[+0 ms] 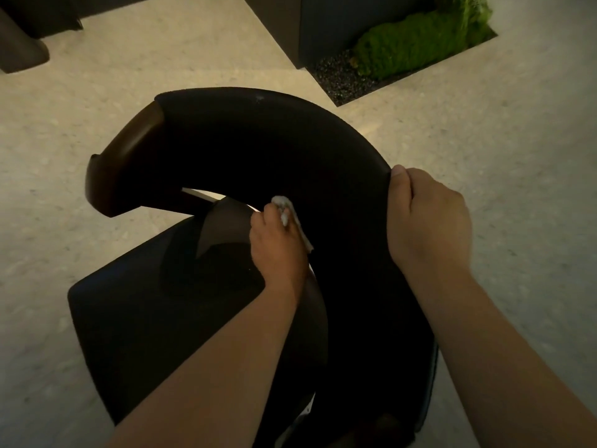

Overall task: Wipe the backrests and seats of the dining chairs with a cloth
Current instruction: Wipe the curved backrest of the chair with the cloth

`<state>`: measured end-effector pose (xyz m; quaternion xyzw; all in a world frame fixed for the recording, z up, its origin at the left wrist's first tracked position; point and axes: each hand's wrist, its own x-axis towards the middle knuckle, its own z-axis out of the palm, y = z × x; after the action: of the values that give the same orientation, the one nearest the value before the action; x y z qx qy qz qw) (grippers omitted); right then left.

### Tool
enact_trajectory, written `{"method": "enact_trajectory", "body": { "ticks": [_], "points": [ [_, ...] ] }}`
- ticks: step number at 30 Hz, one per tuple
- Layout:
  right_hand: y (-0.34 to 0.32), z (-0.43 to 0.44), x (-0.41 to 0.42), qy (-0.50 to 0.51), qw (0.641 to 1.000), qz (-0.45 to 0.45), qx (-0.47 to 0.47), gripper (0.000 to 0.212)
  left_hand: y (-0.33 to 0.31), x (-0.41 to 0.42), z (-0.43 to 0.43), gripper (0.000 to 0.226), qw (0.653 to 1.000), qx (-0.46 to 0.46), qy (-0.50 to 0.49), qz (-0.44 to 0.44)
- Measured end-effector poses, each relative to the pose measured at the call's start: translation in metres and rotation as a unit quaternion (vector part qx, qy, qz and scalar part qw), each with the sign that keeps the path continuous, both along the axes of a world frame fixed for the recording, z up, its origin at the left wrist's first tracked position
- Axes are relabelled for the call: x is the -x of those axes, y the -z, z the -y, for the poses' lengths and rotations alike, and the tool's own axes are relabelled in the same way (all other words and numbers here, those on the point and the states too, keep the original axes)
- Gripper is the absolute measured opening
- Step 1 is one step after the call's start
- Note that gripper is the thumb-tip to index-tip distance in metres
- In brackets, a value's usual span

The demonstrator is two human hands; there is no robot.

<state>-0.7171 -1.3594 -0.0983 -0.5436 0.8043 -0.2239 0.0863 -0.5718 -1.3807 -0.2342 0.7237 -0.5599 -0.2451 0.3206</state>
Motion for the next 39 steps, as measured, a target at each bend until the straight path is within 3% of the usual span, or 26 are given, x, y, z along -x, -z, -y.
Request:
{"method": "enact_trajectory", "body": {
  "ticks": [3, 8, 9, 14, 20, 25, 30, 35, 39],
  "points": [
    [0.001, 0.000, -0.001, 0.003, 1.000, -0.004, 0.003, 0.040, 0.012, -0.011, -0.006, 0.033, 0.996, -0.071, 0.028, 0.035],
    [0.000, 0.000, -0.001, 0.005, 1.000, -0.004, 0.002, 0.041, 0.012, -0.022, -0.003, 0.037, 0.963, -0.257, 0.072, 0.028],
    [0.000, 0.000, -0.002, 0.004, 1.000, -0.005, 0.000, 0.041, 0.008, -0.026, -0.005, 0.034, 0.964, -0.259, 0.062, 0.025],
    [0.001, 0.001, -0.002, 0.003, 1.000, -0.017, -0.014, 0.038, -0.048, -0.028, -0.008, 0.040, 0.996, -0.020, 0.046, -0.073],
    [-0.002, 0.001, -0.003, 0.001, 0.999, -0.018, -0.028, 0.034, -0.119, 0.000, 0.041, 0.036, 0.978, 0.207, 0.042, 0.003],
    [-0.002, -0.001, -0.002, -0.001, 1.000, -0.014, -0.023, 0.038, -0.119, 0.015, 0.068, 0.035, 0.977, 0.162, 0.034, 0.134],
    [-0.003, -0.001, -0.003, 0.000, 0.999, -0.015, -0.029, 0.037, -0.100, 0.006, 0.056, 0.042, 0.982, 0.145, 0.039, 0.119],
    [-0.002, -0.001, -0.003, 0.007, 1.000, -0.018, -0.015, 0.036, -0.090, -0.014, 0.034, 0.029, 0.983, 0.114, 0.103, 0.097],
    [-0.002, 0.000, -0.005, 0.010, 1.000, -0.019, -0.011, 0.033, -0.111, -0.003, 0.042, 0.029, 0.973, 0.189, 0.106, 0.081]
  ]
}}
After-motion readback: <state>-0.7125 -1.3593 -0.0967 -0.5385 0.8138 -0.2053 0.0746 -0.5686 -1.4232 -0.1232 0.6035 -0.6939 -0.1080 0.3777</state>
